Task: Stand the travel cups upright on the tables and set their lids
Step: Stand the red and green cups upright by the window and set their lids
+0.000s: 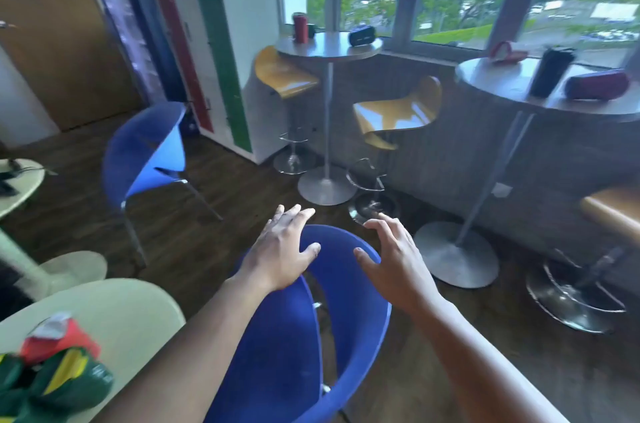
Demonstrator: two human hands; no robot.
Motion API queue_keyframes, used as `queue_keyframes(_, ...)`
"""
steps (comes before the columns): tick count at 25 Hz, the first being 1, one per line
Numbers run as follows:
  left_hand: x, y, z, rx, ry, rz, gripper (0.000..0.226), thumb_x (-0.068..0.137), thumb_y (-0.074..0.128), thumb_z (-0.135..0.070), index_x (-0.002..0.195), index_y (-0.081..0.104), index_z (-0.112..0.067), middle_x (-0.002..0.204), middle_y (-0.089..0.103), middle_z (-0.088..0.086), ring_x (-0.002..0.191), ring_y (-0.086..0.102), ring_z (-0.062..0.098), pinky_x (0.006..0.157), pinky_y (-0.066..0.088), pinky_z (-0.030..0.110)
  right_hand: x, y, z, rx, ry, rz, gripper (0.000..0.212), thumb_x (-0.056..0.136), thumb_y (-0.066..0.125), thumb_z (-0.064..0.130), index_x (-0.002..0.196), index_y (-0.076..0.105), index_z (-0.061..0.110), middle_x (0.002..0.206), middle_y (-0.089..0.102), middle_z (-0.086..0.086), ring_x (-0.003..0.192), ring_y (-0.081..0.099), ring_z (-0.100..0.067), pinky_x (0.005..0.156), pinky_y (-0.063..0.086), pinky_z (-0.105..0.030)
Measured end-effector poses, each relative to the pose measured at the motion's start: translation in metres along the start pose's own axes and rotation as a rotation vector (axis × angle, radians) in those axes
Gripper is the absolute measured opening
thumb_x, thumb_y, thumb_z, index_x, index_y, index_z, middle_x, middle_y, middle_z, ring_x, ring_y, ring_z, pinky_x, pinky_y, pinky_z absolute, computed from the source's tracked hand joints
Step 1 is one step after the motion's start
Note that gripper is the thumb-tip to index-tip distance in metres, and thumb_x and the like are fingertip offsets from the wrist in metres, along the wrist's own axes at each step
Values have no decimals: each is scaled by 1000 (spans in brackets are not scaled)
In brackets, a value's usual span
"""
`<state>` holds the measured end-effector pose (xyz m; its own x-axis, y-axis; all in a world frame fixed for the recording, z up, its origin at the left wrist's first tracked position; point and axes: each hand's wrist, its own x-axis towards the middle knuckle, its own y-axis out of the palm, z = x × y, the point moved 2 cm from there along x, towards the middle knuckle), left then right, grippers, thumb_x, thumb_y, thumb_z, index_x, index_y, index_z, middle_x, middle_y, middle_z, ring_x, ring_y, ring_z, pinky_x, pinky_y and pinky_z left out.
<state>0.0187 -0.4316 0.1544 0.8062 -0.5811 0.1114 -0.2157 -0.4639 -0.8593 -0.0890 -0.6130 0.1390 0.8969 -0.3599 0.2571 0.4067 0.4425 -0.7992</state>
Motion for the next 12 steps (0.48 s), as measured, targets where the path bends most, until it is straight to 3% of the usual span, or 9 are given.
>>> queue_keyframes(7, 132, 81, -151, -54, 158, 39, 66, 95, 59, -36, 153, 33, -22, 163, 29, 10, 154, 11, 28, 125, 12, 39, 54, -118, -152, -104, 122, -117, 49, 86, 63, 41, 130, 54, 22, 146, 47, -4, 143, 34, -20, 112, 33, -36)
queue_keyframes(12, 200, 116, -239, -62, 262, 61, 65, 95, 59, -36, 153, 35, -21, 162, 31, 10, 154, 12, 29, 124, 12, 39, 81, -181, -217, -127, 182, -192, 46, 87, 64, 39, 129, 55, 20, 142, 48, -4, 140, 36, -19, 109, 32, -33)
